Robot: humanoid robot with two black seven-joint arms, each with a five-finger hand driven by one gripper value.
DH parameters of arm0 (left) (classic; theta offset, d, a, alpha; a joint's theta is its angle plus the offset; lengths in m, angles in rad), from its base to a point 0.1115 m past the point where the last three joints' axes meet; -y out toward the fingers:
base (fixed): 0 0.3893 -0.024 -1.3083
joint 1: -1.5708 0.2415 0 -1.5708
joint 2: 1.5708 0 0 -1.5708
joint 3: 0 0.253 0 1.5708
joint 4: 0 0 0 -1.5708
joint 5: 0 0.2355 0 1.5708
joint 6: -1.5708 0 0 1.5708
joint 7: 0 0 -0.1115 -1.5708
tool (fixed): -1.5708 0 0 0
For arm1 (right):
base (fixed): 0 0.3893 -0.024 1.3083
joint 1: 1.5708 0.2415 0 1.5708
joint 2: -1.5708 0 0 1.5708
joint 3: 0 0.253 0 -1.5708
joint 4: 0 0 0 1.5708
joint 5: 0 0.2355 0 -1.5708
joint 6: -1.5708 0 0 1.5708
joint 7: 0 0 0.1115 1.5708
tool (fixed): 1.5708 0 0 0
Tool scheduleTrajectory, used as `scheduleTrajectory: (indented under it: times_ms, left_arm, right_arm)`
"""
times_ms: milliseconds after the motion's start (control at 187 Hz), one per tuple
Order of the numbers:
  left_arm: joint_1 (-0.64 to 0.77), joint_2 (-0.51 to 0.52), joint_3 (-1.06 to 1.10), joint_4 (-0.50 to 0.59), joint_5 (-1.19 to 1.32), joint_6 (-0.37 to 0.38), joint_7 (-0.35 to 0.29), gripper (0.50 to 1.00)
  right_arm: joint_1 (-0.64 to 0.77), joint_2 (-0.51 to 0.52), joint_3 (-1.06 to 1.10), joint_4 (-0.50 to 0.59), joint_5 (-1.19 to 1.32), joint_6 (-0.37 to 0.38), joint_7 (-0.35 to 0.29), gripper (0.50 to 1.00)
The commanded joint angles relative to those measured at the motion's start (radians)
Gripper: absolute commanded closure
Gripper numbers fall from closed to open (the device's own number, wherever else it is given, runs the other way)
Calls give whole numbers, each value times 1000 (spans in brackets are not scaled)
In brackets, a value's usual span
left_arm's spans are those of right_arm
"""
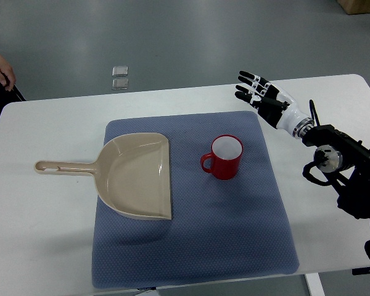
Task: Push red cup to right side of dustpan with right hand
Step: 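Move the right hand down toward the red mug on the mat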
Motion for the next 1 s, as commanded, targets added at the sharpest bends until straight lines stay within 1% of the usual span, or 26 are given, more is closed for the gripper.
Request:
scheduleTrajectory:
  times_ms: [0,295,434,530,627,739,878,948,996]
  left_arm:
    - [0,0,0,-2,0,0,0,500]
    - [-3,0,0,-8,0,0,0,500]
    - [-14,0,5,3,0,0,0,500]
    - [-14,0,5,3,0,0,0,500]
    - [-14,0,3,0,0,0,0,500]
    - [-14,0,3,-7,0,0,0,500]
    - [-14,0,3,0,0,0,0,500]
    - [-14,0,5,1,0,0,0,500]
    - [-14,0,5,1,0,0,0,500]
  right_arm:
    - [0,1,0,0,0,-1,0,566]
    - [0,-1,3,0,2,-1,2,566]
    - [-3,-13,-2,0,2,0,29,566]
    - [-6,-34,-6,2,2,17,41,566]
    - [-15,-63,-8,2,-2,51,44,566]
    - [-31,-106,-6,2,-2,143,71,566]
    - [-48,-160,-9,5,-5,183,104,566]
    - [-66,-194,-9,5,-24,226,115,566]
    - [-80,-214,-9,5,-52,226,133,566]
